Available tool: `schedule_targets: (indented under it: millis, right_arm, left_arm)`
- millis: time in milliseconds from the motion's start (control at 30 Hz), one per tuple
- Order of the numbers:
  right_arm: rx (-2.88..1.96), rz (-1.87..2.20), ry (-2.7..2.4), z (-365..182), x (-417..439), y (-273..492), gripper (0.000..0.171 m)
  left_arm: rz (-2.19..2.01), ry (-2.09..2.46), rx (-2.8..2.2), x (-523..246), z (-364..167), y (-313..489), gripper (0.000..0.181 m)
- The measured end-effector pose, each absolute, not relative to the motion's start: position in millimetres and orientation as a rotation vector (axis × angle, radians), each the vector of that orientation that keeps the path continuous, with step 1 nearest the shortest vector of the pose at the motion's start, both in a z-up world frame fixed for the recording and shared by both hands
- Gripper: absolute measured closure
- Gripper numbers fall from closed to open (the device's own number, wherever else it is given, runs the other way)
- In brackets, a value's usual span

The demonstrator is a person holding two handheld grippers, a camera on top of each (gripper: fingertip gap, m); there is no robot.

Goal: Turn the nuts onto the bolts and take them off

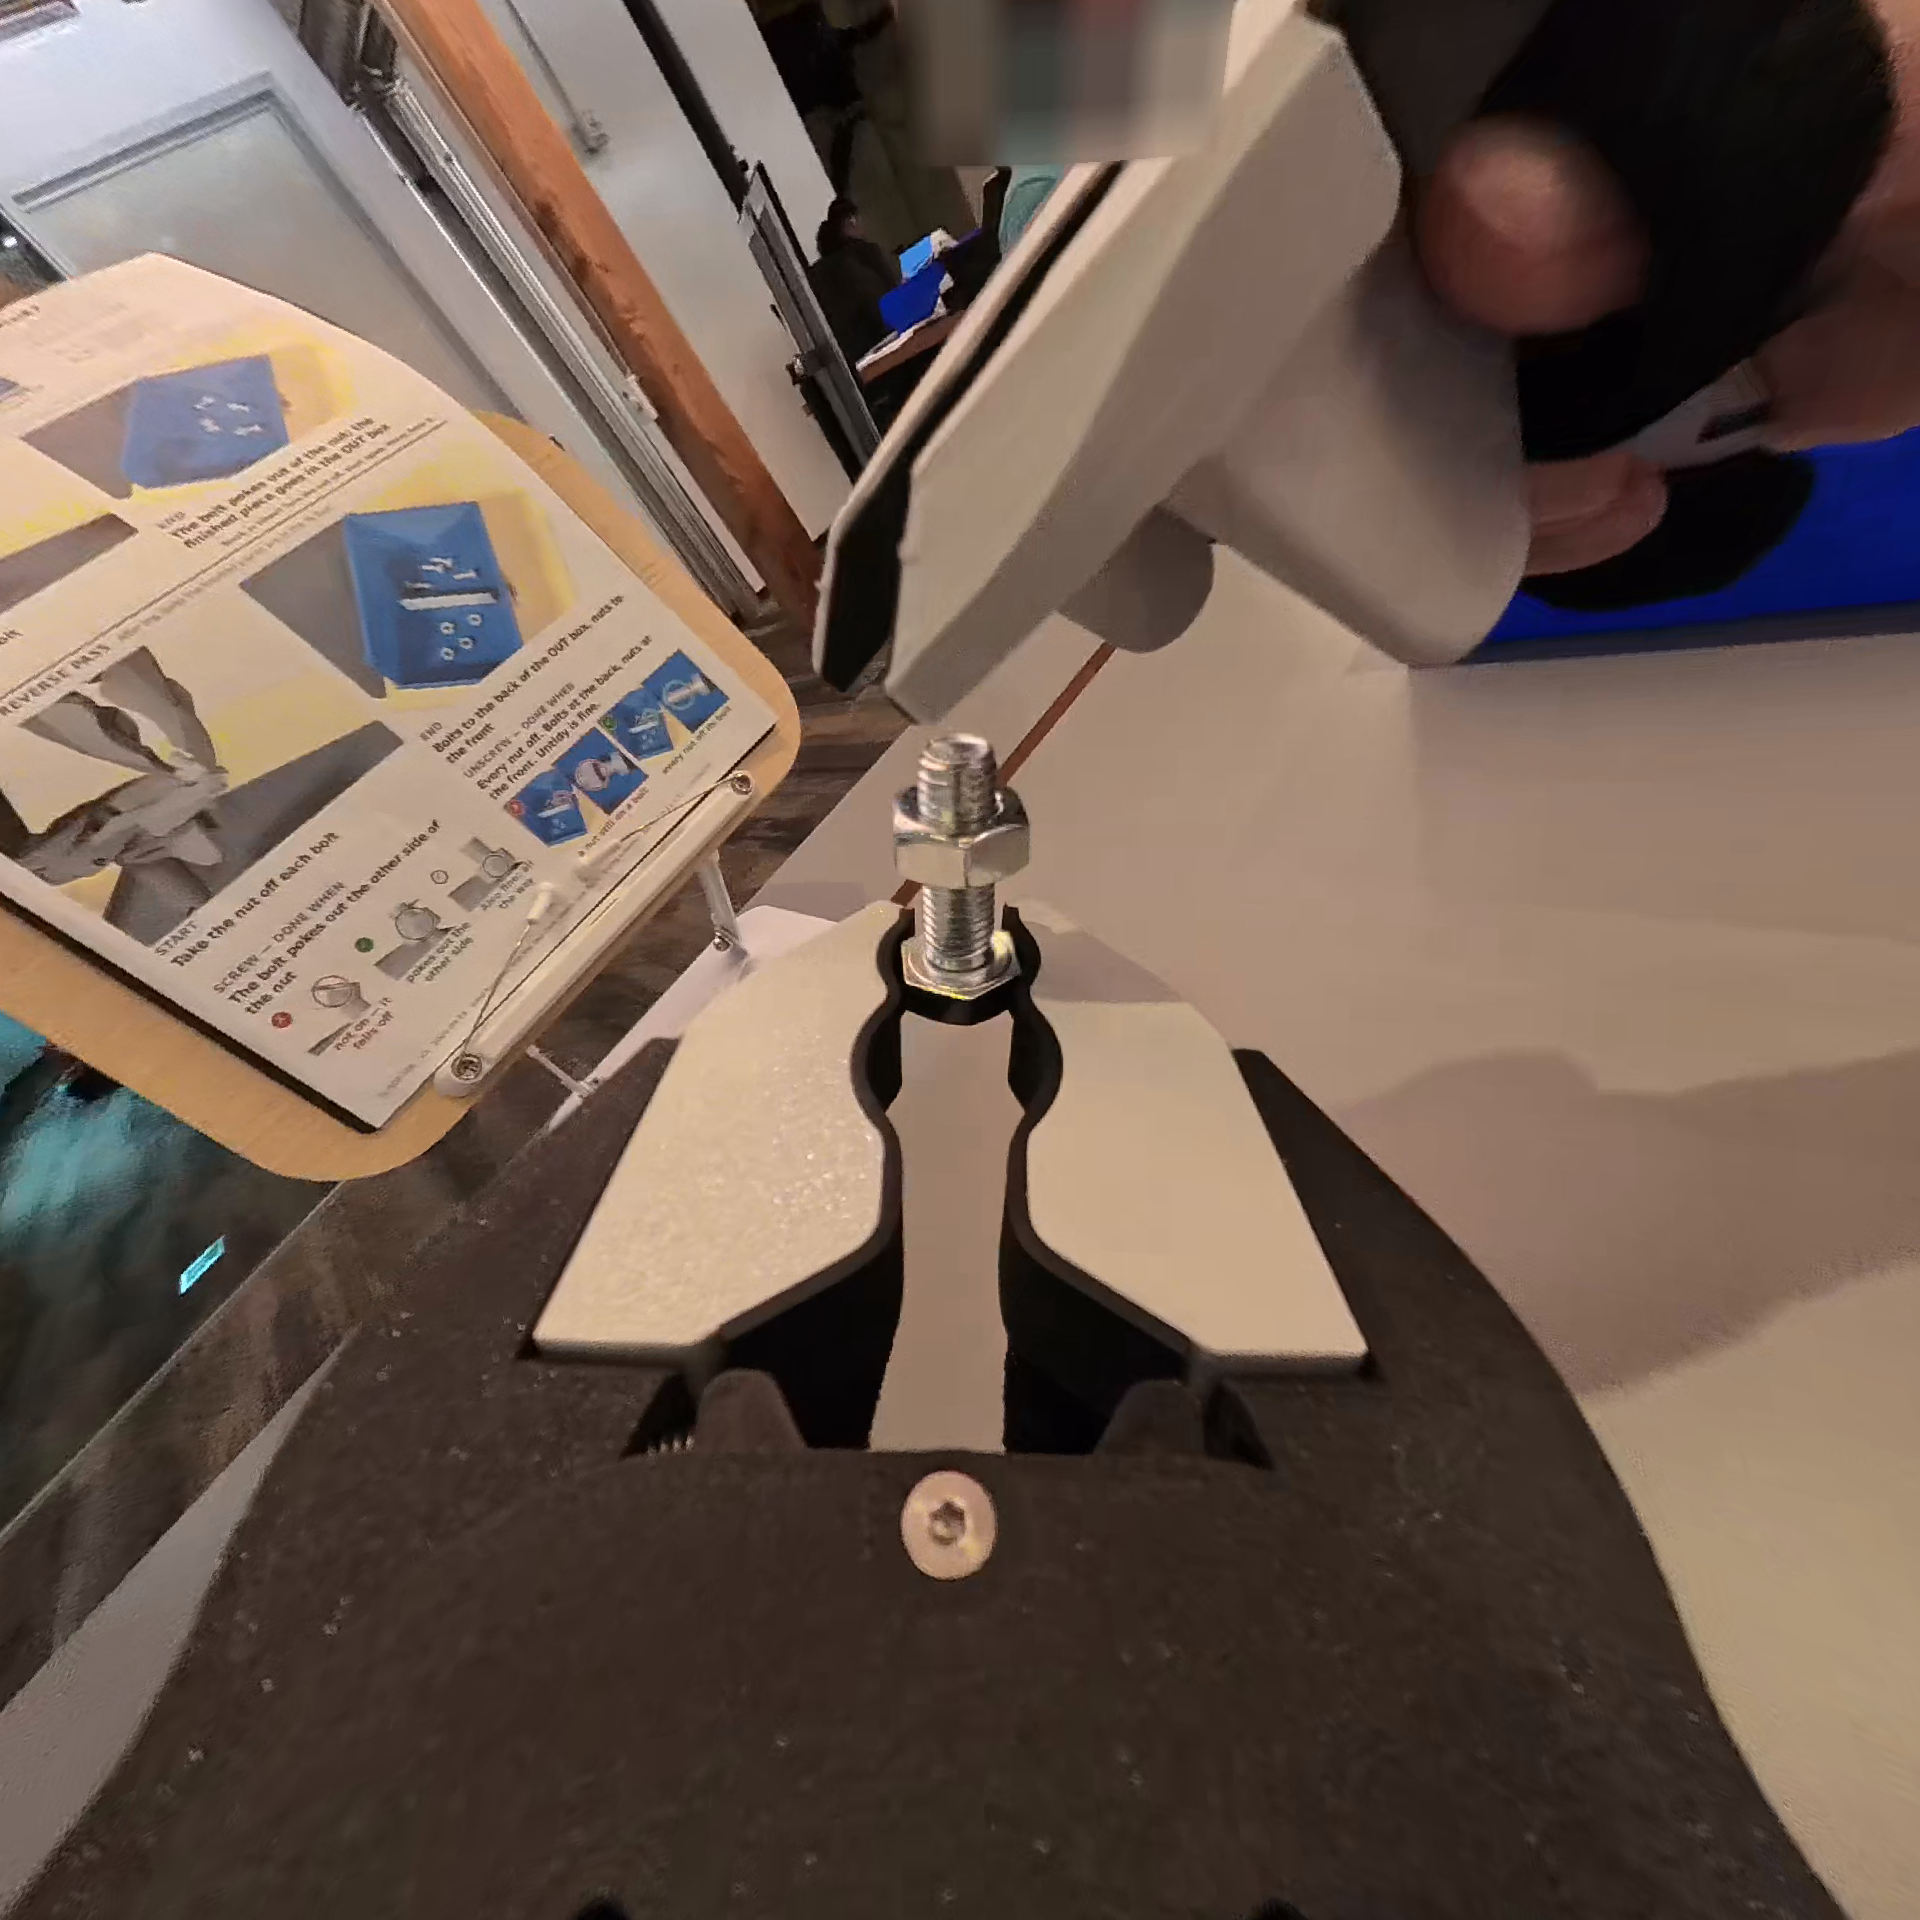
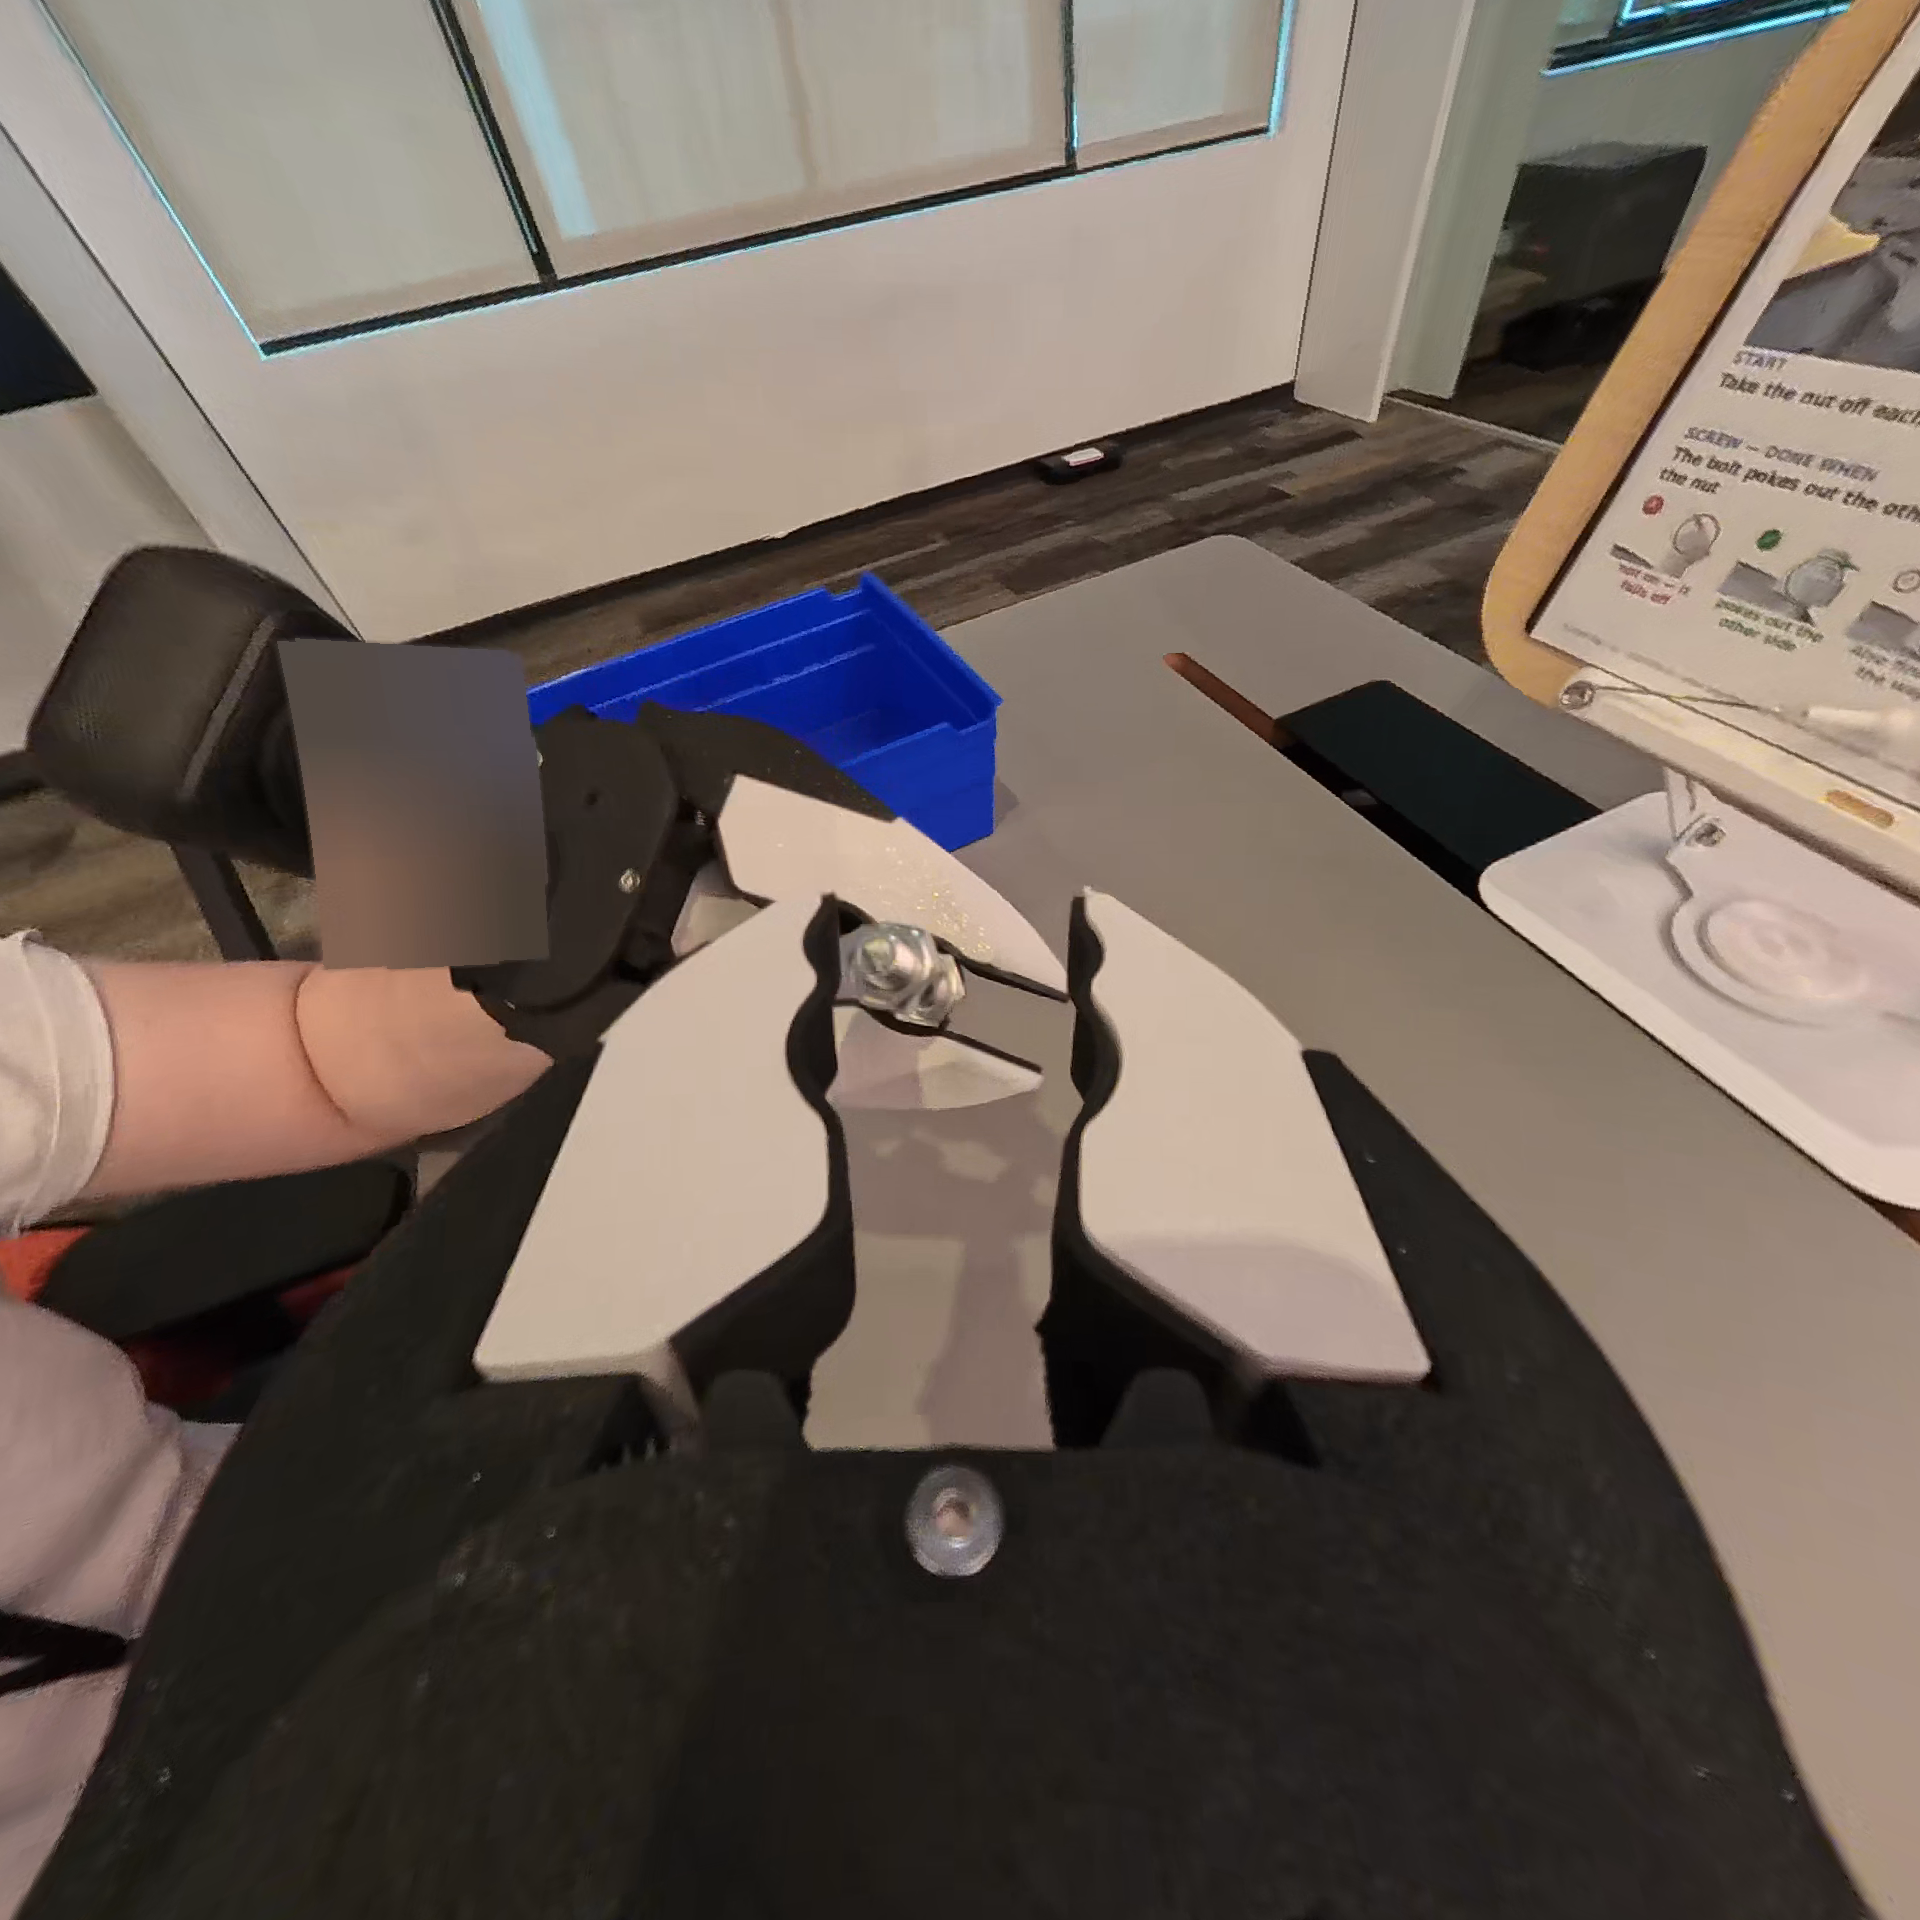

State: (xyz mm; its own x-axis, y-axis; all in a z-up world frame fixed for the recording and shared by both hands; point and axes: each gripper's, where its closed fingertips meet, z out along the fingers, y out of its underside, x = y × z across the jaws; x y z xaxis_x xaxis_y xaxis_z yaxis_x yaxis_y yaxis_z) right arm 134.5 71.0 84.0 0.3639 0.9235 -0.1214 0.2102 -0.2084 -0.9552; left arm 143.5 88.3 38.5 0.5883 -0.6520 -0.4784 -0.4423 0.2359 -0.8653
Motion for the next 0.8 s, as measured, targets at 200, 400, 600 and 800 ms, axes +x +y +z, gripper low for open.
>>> schedule_targets:
  millis: [200, 400, 600, 800]
  right_arm:
    - [-1.703, 0.839, -1.115, 70.5, 129.4, 66.6, 0.141]
    - [-1.619, 0.704, -1.256, 69.9, 127.7, 58.1, 0.159]
    - [-1.519, 0.667, -1.501, 56.2, 135.0, 40.1, 0.163]
    - [-1.857, 0.857, -1.215, 41.6, 139.8, 61.4, 0.136]
  left_arm:
    - [-0.194, 0.985, -1.414, 141.2, 38.1, 91.1, 0.166]
    - [-0.247, 1.048, -1.445, 146.0, 32.3, 84.1, 0.165]
    - [-0.516, 1.264, -1.529, 159.7, 9.6, 55.4, 0.166]
    - [-0.326, 1.241, -1.56, 150.2, 1.5, 72.9, 0.166]
